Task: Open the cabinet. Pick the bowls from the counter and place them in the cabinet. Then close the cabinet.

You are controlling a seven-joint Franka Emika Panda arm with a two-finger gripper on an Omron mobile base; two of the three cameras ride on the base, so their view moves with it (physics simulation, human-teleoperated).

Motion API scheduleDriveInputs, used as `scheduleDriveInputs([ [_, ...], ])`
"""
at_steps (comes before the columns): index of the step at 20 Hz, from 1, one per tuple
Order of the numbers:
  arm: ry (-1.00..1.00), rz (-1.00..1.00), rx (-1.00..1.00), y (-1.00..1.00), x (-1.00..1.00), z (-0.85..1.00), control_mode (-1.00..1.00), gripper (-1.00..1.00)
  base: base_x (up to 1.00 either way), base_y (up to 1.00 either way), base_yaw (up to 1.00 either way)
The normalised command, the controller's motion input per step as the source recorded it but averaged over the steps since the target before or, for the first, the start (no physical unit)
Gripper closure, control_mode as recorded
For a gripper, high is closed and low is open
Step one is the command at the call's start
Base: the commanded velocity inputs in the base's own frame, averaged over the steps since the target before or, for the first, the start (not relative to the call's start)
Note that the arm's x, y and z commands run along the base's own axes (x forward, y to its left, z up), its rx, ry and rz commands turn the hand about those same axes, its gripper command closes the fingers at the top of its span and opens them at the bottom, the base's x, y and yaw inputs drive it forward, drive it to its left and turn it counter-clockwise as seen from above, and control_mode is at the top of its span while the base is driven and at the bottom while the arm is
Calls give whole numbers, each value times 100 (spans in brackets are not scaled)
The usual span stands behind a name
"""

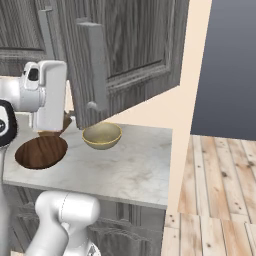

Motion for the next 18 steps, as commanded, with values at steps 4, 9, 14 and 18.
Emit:
scheduleDriveInputs([
  [4, 0, -10, 0, -71, -55, 0, -100, -100, 0, 0, 0],
  [9, 1, -8, 0, -92, -25, 0, -100, -100, 0, 0, 0],
  [14, 3, -5, 0, -100, -11, 0, -100, -100, 0, 0, 0],
  [18, 1, -3, 0, -92, -6, 0, -100, -100, 0, 0, 0],
])
